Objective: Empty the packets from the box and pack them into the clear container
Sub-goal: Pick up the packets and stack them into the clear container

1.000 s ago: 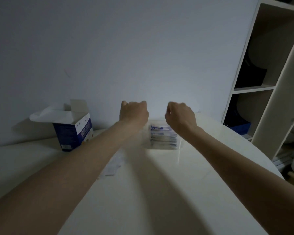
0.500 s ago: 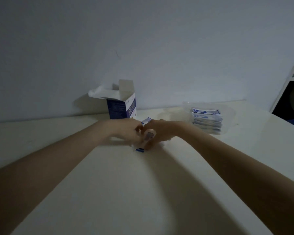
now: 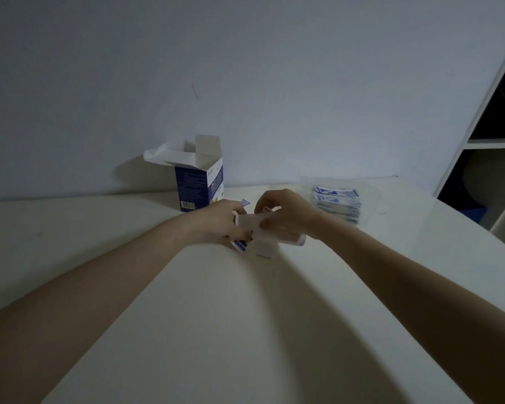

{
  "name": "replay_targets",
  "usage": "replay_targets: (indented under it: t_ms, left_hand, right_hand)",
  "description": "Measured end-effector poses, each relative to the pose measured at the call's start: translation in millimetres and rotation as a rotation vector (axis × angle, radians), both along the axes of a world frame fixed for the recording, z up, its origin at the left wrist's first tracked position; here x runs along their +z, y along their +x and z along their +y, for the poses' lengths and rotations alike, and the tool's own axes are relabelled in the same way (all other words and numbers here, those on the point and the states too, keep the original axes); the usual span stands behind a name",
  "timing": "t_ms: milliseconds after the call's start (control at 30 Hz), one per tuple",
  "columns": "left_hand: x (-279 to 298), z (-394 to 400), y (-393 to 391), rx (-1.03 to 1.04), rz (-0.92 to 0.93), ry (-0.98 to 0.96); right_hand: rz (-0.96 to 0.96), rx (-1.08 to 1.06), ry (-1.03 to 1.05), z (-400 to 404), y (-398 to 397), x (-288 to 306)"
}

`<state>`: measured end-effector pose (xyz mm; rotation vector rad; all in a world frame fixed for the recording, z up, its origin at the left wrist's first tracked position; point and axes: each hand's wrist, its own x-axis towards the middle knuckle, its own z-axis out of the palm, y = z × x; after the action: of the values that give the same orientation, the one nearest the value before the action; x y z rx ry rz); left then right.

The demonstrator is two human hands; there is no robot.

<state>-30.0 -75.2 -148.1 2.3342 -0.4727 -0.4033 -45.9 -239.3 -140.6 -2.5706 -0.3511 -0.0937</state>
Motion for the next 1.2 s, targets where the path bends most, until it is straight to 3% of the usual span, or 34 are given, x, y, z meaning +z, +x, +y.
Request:
replay_targets:
  t_ms: [200, 500, 667, 833, 900, 1033, 1200]
  left_hand:
    - [4.8, 19.1, 8.2, 0.084, 0.0, 0.043]
    - [13.6, 22.7, 5.7, 0.126, -0.04, 0.052]
    - [19.1, 17.2, 2.3, 0.116, -0.049, 0.085]
    - [21.7, 12.0, 2.0, 0.049, 0.02, 0.029]
    - [22.6, 8.2, -0.1, 0.021, 0.026, 0.014]
    - [21.0, 7.4, -0.4, -0.069, -0.133, 0.111]
    - [17.0, 18.5, 10.0, 0.093, -0.3, 0.261]
  right_hand:
    - [-0.07, -0.051, -0.024, -15.7, -8.9, 5.6]
    - [0.017, 0.097, 0.004, -6.8, -20.9, 5.7]
    - [-0.102, 0.048, 0.09, -7.1, -20.1, 10.2]
    - [-0.14, 0.097, -0.207, 0.0, -17.8, 15.6]
    - [-0.135, 0.067, -0.236, 4.8, -16.6, 12.7]
    - [-0.13, -0.043, -0.161, 7.3, -17.0, 6.4]
    - [-0.016, -0.004, -0.371, -9.0, -20.6, -4.3]
